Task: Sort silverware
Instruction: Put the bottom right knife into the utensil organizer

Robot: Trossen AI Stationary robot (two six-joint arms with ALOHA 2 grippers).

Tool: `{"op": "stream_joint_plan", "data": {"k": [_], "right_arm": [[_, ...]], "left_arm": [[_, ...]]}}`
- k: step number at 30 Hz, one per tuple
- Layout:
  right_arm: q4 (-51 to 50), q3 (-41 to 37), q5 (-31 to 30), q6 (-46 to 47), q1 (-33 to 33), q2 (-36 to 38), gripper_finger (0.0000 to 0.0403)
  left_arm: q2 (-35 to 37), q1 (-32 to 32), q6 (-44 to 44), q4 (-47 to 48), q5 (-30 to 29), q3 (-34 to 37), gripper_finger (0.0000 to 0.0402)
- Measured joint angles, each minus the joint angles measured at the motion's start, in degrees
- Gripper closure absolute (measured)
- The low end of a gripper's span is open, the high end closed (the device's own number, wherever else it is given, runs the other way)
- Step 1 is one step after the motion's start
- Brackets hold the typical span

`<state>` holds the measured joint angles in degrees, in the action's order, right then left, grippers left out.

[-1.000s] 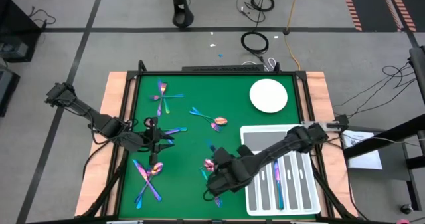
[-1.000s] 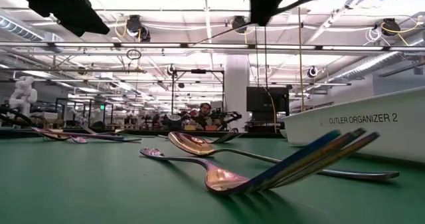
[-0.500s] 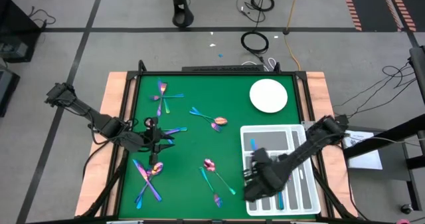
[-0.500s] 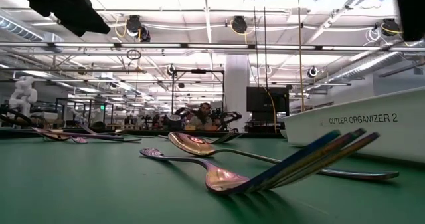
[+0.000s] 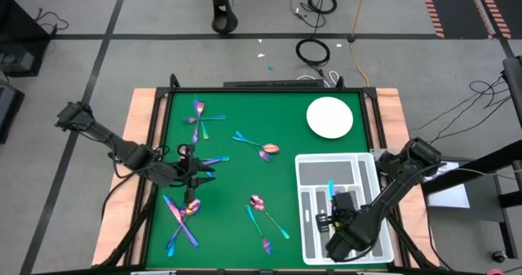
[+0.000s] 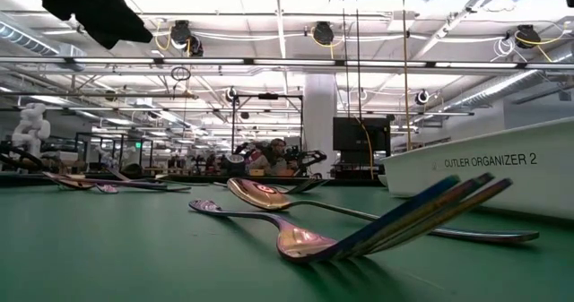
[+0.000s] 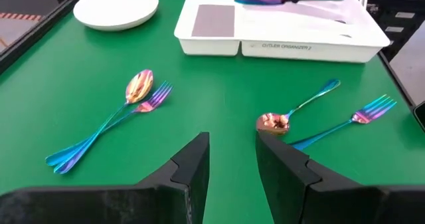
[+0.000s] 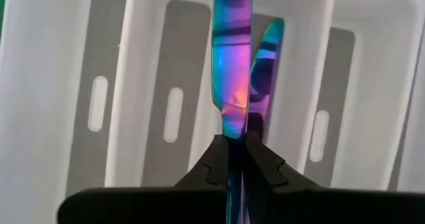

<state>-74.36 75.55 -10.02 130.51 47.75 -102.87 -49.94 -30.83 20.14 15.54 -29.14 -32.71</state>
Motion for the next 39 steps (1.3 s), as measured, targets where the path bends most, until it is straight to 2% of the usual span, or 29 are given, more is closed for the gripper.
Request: {"op": "stream_joint_plan", "data": {"k": [7, 25, 39], "right_arm": [[-2.73, -0.02, 4.34, 0.43, -0.06, -0.33, 0.0401], [-2.19, -0.09, 7.37, 0.01, -0.87, -2.32, 0.04], [-2.22, -0.09, 7.32, -0.51, -0.87, -2.32, 0.0346]], "left_arm": [[-2.05, 0.0, 0.09, -0.7, -0.03, 0.0, 0.0277], [-2.61, 0.0, -1.03, -1.8, -0.05, 0.02, 0.0277], [-2.61, 0.0, -1.11, -1.76, -0.05, 0.02, 0.0277]]}}
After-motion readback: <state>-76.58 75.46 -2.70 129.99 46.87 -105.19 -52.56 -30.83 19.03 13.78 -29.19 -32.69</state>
